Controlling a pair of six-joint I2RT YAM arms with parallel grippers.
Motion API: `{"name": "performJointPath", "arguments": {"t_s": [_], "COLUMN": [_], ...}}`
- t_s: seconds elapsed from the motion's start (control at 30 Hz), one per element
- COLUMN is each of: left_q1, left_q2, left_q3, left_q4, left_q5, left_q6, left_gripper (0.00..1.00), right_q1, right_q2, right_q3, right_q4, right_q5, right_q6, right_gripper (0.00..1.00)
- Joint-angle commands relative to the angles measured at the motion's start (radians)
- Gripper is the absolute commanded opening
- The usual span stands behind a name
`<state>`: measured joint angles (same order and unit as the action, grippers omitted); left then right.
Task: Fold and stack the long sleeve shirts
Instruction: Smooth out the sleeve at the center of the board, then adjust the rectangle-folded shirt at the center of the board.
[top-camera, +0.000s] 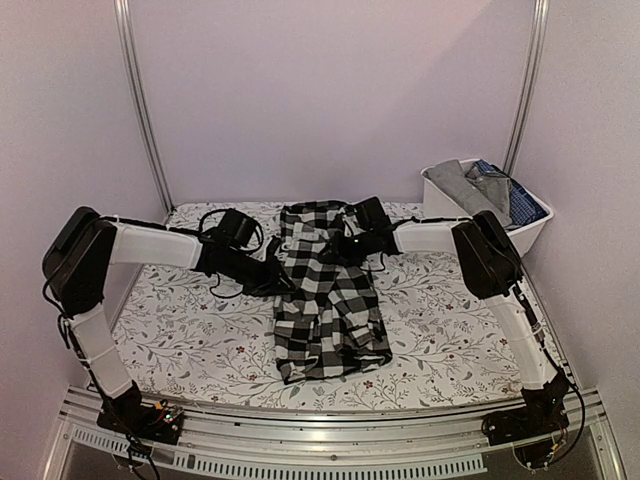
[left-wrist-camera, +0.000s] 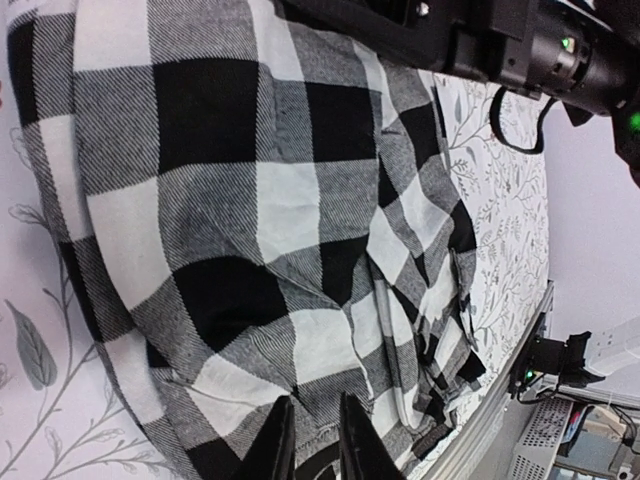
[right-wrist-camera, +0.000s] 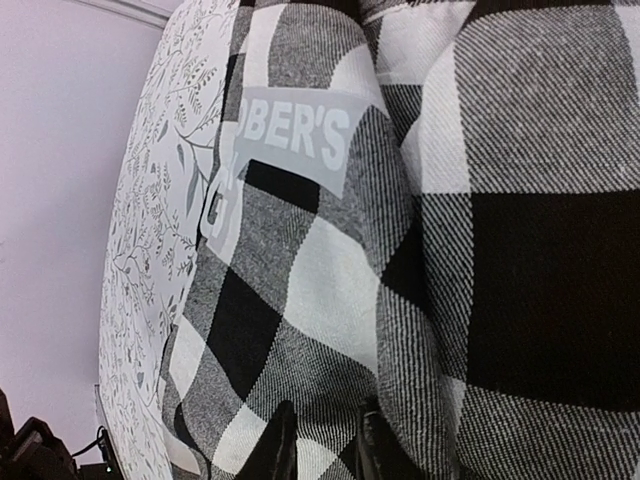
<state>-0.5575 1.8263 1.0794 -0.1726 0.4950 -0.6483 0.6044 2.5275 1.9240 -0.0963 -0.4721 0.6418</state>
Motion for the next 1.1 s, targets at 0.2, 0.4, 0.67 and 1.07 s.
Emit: {"name": "performJointPath", "arguments": {"t_s": [0.2, 0.4, 0.67, 1.07], "left_q1": [-0.059, -0.131, -0.216, -0.196], "left_q2": [-0.23, -0.254, -0.185, -0.137], "left_q3": [-0.219, -0.297, -0.415, -0.495], "left_q4": [0.018, 0.094, 0.194, 0.022], "left_q5": [0.048, 0.117, 0.185, 0.067], "left_q6": [-0.043, -0.064, -0.078, -0.047], "left_gripper": [0.21, 0.21, 0.21, 0.19], "right_q1": [-0.007, 0.0, 0.053, 0.133], "right_q2": [-0.317, -0.503, -0.714, -0.948], "right_q3": [-0.144, -0.389, -0.654, -0.98], "right_q4": [-0.102, -0.048, -0.039, -0.08], "right_q5": [0.135, 0.13, 0.152, 0.213], "right_q6": [-0.151, -0.147, -0.152, -0.113], "right_gripper": [0.42, 0.42, 0.42, 0.43]}}
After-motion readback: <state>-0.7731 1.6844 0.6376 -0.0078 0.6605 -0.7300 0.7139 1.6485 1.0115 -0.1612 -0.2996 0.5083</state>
